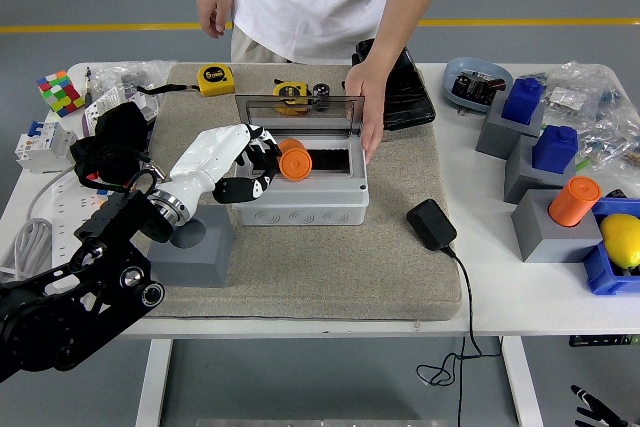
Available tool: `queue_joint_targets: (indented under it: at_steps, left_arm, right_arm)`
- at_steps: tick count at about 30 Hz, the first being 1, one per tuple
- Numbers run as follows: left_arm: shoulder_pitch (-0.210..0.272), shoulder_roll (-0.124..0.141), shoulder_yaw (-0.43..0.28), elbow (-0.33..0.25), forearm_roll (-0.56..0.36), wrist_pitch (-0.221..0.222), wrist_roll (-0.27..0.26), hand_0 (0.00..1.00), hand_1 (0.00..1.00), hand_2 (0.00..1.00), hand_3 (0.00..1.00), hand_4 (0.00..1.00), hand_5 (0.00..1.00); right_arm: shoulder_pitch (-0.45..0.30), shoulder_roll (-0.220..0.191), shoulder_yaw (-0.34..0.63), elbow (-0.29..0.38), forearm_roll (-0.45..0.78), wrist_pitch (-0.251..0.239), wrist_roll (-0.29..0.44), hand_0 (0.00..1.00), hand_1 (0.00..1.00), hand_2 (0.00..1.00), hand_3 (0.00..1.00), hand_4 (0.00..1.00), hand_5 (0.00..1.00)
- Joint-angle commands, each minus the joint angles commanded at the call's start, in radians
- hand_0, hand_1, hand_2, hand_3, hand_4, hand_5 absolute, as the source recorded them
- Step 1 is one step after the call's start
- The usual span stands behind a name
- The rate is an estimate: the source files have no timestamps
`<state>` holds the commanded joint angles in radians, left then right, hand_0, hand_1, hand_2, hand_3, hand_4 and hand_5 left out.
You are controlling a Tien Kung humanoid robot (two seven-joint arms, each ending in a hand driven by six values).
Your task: Fetch the battery,place it into the box,close the lid of the box
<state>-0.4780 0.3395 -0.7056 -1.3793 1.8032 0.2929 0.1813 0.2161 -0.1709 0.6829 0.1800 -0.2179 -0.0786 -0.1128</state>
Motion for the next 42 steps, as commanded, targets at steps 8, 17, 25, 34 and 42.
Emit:
queue_joint_targets:
  at_steps: [8, 17, 25, 34, 42]
  left_arm:
    - [-0.025, -0.025, 0.029, -0.001, -0.026, -0.004, -0.001, 0.393, 0.481, 0.477, 0.561, 0.617, 0.002]
    - [-0.064, -0.071, 0.044, 0.035, -0.052, 0.002, -0.015, 0.39, 0.481, 0.474, 0.565, 0.635, 0.002]
    - [-0.103, -0.137, 0.061, 0.111, -0.093, 0.007, -0.031, 0.387, 0.48, 0.475, 0.565, 0.635, 0.002]
    - [-0.124, -0.174, 0.082, 0.155, -0.112, 0.017, -0.048, 0.384, 0.475, 0.472, 0.562, 0.64, 0.002]
    - [-0.109, -0.143, 0.014, 0.097, -0.081, 0.043, -0.081, 0.382, 0.475, 0.471, 0.562, 0.644, 0.002]
  right_arm:
    - [0.001, -0.001, -0.007, 0.0, 0.006, -0.001, 0.001, 0.642, 0.693, 0.66, 0.561, 0.93, 0.477]
    - [0.003, -0.003, -0.018, 0.0, 0.019, -0.001, 0.004, 0.642, 0.693, 0.66, 0.562, 0.93, 0.476]
    - [0.005, -0.002, -0.027, 0.0, 0.025, 0.0, 0.005, 0.642, 0.693, 0.66, 0.562, 0.931, 0.477]
    - [0.004, -0.001, -0.036, 0.0, 0.031, 0.0, 0.005, 0.642, 0.692, 0.661, 0.561, 0.93, 0.478]
    - [0.003, 0.0, -0.024, 0.0, 0.025, 0.0, 0.005, 0.642, 0.693, 0.661, 0.561, 0.93, 0.479]
